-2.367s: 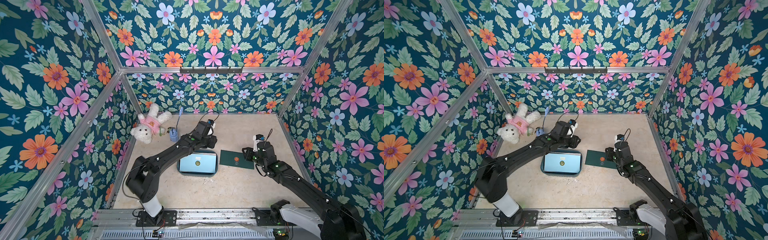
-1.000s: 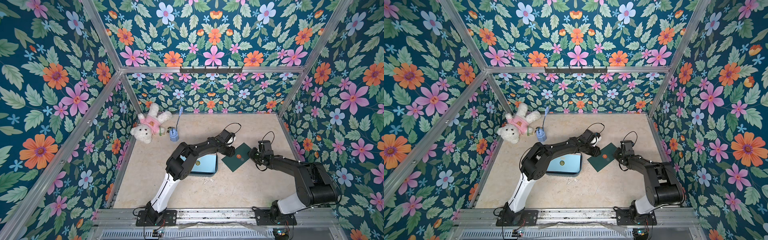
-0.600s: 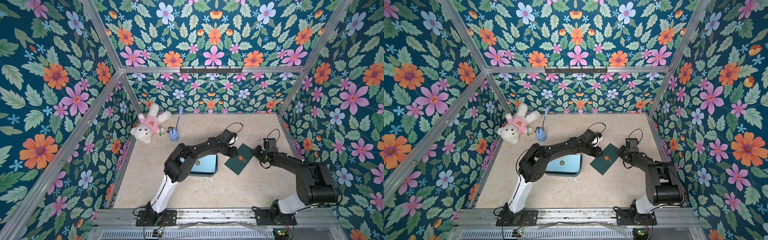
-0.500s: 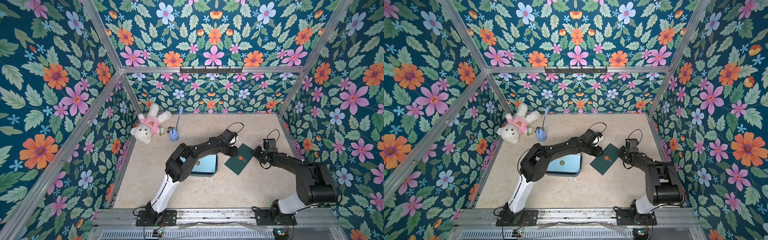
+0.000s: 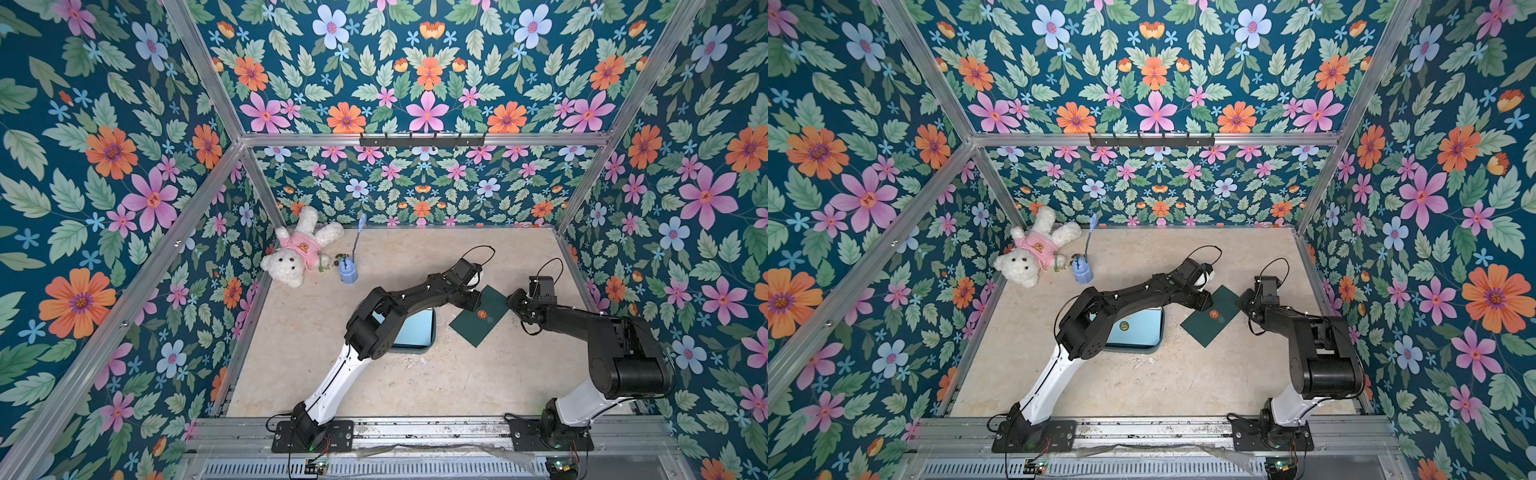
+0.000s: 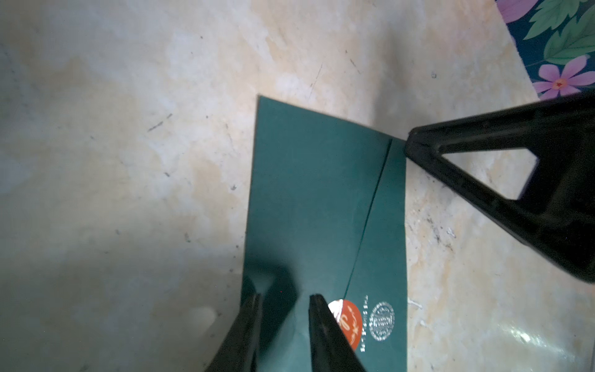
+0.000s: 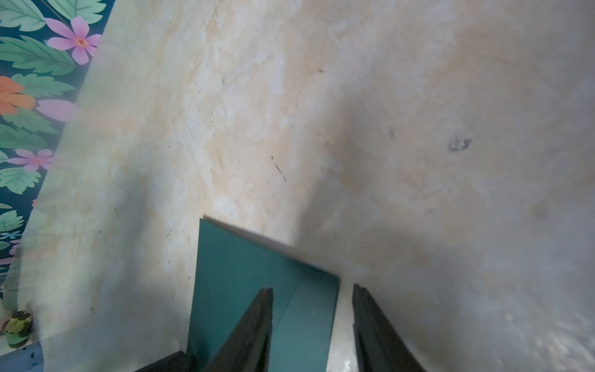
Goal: Put the sealed envelopes into the storage box
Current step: Pick up the envelope from the center of the board.
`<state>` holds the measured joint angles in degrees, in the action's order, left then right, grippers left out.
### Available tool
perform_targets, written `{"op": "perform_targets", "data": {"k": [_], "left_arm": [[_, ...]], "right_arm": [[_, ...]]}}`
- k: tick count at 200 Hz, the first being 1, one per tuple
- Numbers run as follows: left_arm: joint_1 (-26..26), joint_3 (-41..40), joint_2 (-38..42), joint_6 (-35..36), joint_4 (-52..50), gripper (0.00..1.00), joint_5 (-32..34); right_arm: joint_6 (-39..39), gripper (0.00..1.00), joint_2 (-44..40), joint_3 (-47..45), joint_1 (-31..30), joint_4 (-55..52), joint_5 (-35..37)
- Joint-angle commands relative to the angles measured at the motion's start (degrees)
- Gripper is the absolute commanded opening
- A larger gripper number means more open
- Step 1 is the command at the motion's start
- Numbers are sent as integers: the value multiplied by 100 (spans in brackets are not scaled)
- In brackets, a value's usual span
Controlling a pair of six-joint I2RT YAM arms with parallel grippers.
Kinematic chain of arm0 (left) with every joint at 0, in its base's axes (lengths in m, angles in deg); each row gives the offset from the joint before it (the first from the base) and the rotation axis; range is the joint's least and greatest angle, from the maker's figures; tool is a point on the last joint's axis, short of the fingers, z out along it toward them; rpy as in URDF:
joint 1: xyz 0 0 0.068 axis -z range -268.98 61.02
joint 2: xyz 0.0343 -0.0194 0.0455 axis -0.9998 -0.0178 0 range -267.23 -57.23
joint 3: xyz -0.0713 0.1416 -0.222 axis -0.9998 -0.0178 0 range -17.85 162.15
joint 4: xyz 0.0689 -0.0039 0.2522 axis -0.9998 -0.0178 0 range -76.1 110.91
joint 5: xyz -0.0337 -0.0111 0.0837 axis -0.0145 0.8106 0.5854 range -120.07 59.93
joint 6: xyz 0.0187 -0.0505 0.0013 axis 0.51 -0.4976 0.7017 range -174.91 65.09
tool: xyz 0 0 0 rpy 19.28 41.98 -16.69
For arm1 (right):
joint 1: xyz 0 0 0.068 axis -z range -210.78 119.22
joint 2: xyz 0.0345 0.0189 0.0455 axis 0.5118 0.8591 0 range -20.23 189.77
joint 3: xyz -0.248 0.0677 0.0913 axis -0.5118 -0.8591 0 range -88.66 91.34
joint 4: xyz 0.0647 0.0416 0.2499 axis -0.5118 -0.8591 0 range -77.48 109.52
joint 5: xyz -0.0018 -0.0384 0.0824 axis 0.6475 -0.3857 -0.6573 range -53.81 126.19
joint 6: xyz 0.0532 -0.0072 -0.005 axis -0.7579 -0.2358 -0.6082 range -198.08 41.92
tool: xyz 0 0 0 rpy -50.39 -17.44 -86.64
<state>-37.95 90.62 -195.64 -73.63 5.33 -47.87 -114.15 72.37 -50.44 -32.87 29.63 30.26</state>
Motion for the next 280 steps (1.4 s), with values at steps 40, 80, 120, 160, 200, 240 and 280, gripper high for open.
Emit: {"op": "perform_targets", "data": {"k": [40,80,120,160,200,240,280], "left_arm": [[8,-166,-85,39,-239,30,89],[4,-257,-124,-74,-64,30,-26],[4,-309,-142,-132,16,29,-78],[4,-375,-121,-145,46,29,-63],[4,-391,-55,-116,20,28,16],[4,-408,-72,-104,-3,28,88],[0,-441,-66,-79,2,28,97]], "right_arm": [[-151,45,93,-152,22,75,-1032],[-403,45,46,-338,35,845,-1771],[-665,44,-13,-549,36,1488,-2357],[-565,44,-211,-493,67,1243,-2083],[153,45,-242,7,219,-281,-367],[136,45,128,65,516,-225,-306],[144,45,553,113,516,-54,-608]]}}
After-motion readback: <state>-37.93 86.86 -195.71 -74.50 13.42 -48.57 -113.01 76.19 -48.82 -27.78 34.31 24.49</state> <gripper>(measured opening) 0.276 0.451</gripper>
